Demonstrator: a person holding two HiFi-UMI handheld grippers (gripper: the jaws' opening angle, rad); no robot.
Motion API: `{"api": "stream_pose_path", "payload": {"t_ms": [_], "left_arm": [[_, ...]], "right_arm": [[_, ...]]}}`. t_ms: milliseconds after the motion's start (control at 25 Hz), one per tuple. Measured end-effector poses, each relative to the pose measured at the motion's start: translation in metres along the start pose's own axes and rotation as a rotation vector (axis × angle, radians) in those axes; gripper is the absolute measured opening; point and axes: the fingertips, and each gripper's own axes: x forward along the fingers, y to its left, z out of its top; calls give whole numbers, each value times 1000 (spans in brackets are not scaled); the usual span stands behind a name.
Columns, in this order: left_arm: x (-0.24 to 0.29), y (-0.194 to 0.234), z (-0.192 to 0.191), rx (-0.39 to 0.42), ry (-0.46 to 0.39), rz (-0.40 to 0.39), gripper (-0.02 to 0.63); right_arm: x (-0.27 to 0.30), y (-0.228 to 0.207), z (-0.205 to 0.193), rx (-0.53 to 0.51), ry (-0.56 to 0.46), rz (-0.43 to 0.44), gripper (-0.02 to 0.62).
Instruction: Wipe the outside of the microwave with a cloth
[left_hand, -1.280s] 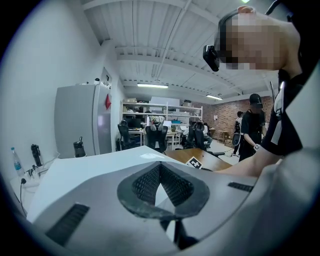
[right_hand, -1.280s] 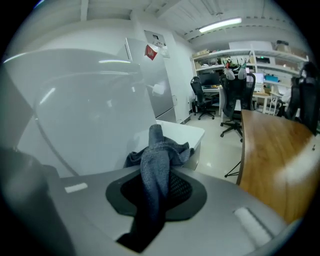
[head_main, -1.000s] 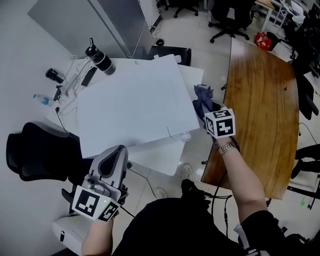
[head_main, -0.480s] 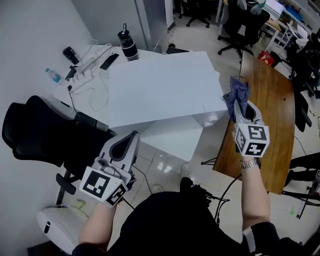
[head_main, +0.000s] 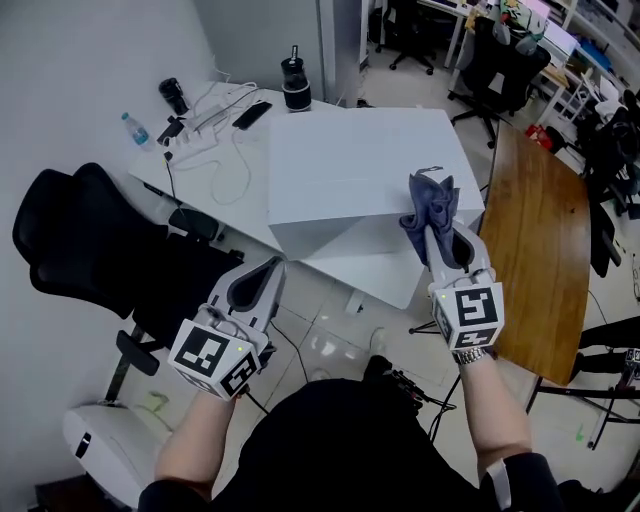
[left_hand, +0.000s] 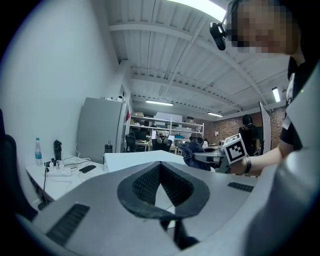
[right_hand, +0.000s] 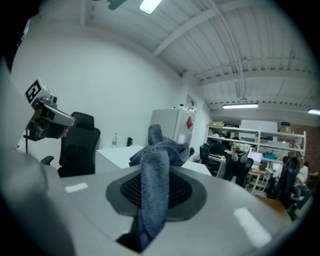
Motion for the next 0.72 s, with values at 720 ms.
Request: {"api": "stream_pose_path", "payload": {"t_ms": [720], "left_arm": [[-93, 51, -20, -16, 3, 129, 2]], "right_arm": [[75, 245, -33, -137, 34, 345, 66]]}}
